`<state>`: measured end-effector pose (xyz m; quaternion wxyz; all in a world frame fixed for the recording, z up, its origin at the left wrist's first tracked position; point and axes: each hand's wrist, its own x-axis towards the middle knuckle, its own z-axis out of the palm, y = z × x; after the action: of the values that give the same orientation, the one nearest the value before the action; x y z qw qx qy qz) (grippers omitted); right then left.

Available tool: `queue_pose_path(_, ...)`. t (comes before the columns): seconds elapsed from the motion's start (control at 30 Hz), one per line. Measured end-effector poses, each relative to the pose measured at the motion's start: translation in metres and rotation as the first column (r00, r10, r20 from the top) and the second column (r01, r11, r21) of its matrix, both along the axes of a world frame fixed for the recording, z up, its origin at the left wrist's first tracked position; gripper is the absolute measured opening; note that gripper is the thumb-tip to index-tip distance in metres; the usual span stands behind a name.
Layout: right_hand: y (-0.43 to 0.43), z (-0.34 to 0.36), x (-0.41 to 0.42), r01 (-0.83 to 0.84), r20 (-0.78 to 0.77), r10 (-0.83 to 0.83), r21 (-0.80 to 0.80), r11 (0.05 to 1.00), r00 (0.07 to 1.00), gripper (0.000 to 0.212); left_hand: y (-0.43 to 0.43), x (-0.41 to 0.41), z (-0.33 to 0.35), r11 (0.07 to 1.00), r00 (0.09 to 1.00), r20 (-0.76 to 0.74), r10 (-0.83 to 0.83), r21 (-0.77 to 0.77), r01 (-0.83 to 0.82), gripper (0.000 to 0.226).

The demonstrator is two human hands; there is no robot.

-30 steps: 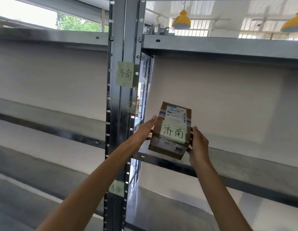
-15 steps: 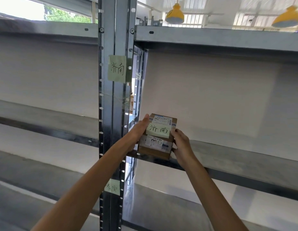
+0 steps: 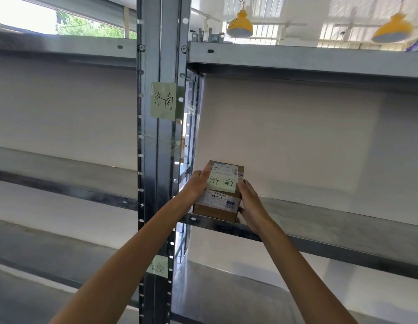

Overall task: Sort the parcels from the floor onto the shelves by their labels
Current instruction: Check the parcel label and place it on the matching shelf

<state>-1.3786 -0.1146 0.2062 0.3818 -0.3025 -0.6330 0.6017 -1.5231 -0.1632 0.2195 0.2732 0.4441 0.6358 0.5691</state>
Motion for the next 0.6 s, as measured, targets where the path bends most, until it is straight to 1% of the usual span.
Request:
queue_pose_path(0.07, -0.006, 0.003, 0.003, 0.024, 0.025, -0.023, -0.016, 1.000, 0.999, 0.052, -0.002, 0.002, -0.007, 0.998, 0.998, -0.038, 0.055, 0.034, -0.054, 0.060)
queue_pose_path(0.13, -0.008, 0.000, 0.008, 0.074, 0.059, -0.073, -0.007, 0.997, 0.996, 0.064, -0.008, 0.007, -0.011, 0.987, 0.989, -0.107, 0.102, 0.133, -0.088, 0.061)
queue_pose_path(0.17, -0.009, -0.002, 0.011, 0.103, 0.081, -0.105, 0.022, 0.994, 0.991, 0.067, -0.012, 0.010, -0.012, 0.978, 0.978, -0.167, 0.124, 0.188, -0.092, 0.060)
queue_pose_path(0.23, -0.009, -0.007, 0.018, 0.166, 0.096, -0.176, 0.099, 0.981, 0.980, 0.066, -0.017, 0.011, -0.013, 0.960, 0.925, -0.336, 0.178, 0.265, -0.089, 0.058)
queue_pose_path(0.3, -0.008, -0.008, 0.026, 0.207, 0.055, -0.215, 0.127, 0.970, 0.975, 0.060, -0.020, 0.013, -0.010, 0.942, 0.852, -0.466, 0.240, 0.323, -0.089, 0.053)
queue_pose_path(0.37, -0.008, -0.005, 0.034, 0.227, -0.021, -0.226, 0.117, 0.967, 0.974, 0.056, -0.022, 0.017, -0.004, 0.921, 0.815, -0.499, 0.294, 0.375, -0.102, 0.047)
queue_pose_path(0.47, -0.012, -0.001, 0.047, 0.248, -0.073, -0.241, 0.119, 0.961, 0.968, 0.053, -0.026, 0.028, 0.003, 0.891, 0.787, -0.517, 0.336, 0.444, -0.089, 0.043)
queue_pose_path(0.6, -0.022, 0.001, 0.070, 0.295, -0.099, -0.282, 0.161, 0.942, 0.954, 0.048, -0.029, 0.049, 0.001, 0.895, 0.776, -0.543, 0.319, 0.443, -0.058, 0.041)
